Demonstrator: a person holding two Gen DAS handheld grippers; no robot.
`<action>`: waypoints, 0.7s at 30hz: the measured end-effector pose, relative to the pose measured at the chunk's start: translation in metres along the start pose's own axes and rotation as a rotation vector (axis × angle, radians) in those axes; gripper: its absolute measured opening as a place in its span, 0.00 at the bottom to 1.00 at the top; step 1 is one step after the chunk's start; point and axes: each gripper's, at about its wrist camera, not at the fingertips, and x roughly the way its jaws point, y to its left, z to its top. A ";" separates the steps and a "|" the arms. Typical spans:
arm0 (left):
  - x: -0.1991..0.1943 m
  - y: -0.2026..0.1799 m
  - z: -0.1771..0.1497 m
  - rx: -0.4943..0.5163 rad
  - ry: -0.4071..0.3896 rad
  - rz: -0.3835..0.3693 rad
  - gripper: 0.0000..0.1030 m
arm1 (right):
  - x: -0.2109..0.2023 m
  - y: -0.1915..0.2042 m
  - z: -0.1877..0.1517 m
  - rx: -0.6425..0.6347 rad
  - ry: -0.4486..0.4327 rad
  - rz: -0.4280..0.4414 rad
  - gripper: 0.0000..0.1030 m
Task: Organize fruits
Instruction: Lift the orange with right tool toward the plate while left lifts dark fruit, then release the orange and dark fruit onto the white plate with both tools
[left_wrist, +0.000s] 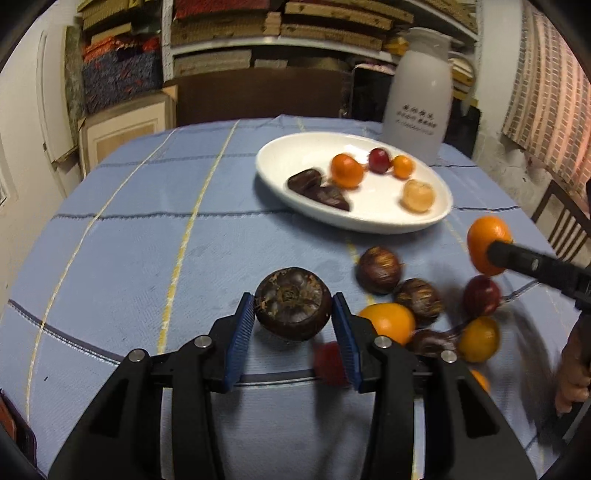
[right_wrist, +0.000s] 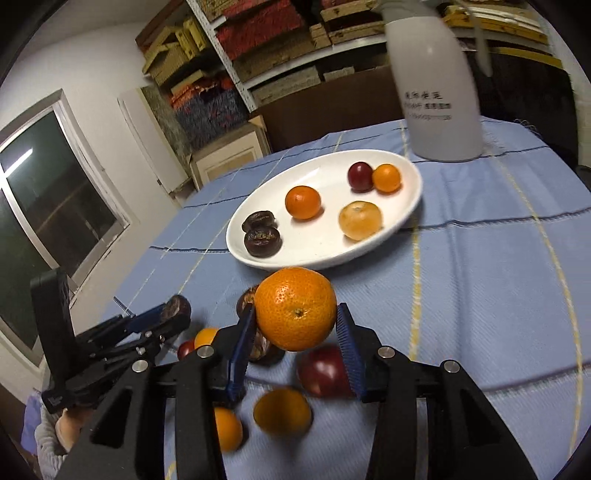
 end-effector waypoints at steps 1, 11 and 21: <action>-0.003 -0.006 0.003 0.012 -0.010 -0.006 0.41 | -0.003 -0.002 -0.002 0.007 -0.002 0.000 0.43; -0.027 -0.030 0.095 0.044 -0.126 -0.044 0.41 | -0.033 -0.010 0.065 0.009 -0.108 0.000 0.43; 0.070 -0.010 0.156 -0.019 -0.053 -0.012 0.41 | 0.042 0.005 0.109 -0.061 -0.057 -0.005 0.43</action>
